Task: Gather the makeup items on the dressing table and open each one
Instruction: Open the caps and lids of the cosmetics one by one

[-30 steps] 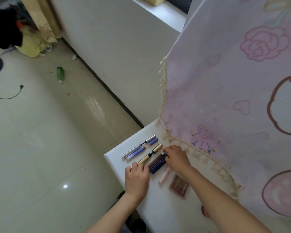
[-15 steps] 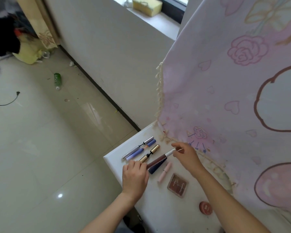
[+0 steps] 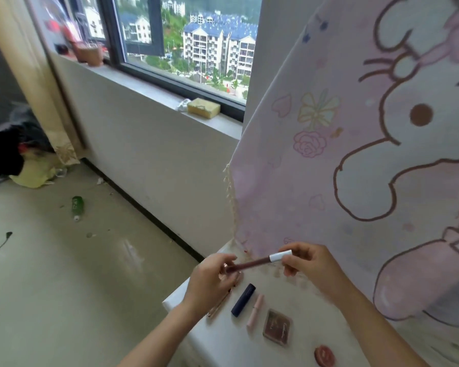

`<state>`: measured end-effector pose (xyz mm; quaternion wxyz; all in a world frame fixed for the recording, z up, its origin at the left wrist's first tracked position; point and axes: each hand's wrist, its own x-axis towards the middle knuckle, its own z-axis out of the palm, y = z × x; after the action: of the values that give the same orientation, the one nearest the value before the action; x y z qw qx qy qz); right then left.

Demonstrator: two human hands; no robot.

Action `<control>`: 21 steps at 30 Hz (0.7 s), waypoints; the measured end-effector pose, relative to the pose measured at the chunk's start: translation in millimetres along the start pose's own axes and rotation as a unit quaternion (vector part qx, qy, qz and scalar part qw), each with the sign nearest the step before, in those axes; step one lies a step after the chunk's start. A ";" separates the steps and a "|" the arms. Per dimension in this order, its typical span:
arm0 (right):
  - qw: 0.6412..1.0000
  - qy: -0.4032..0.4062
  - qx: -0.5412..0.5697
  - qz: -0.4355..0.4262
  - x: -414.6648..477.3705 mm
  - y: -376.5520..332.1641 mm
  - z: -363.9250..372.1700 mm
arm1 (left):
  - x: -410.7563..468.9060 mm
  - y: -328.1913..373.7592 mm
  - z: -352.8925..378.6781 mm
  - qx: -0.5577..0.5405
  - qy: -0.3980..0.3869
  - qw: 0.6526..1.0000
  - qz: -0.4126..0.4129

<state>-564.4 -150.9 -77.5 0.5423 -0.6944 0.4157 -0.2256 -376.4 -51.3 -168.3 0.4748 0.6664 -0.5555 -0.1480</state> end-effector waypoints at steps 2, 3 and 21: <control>0.999 0.019 0.024 -0.020 -7.0 -9.4 -1.7 | 8.2 8.2 -12.4 0.017 -0.006 0.998 0.055; 0.999 0.025 0.033 -0.027 -10.2 -12.8 -2.2 | 11.5 12.9 -18.7 0.039 -0.004 0.995 0.087; 0.921 0.119 -0.325 -0.179 -28.8 -22.2 0.9 | 10.3 40.0 -44.1 0.071 -0.054 0.980 0.180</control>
<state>-572.2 -125.3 -52.9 0.1841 -0.8631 0.3967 -0.2525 -364.9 -37.0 -110.7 0.4144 0.5785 -0.7003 -0.0560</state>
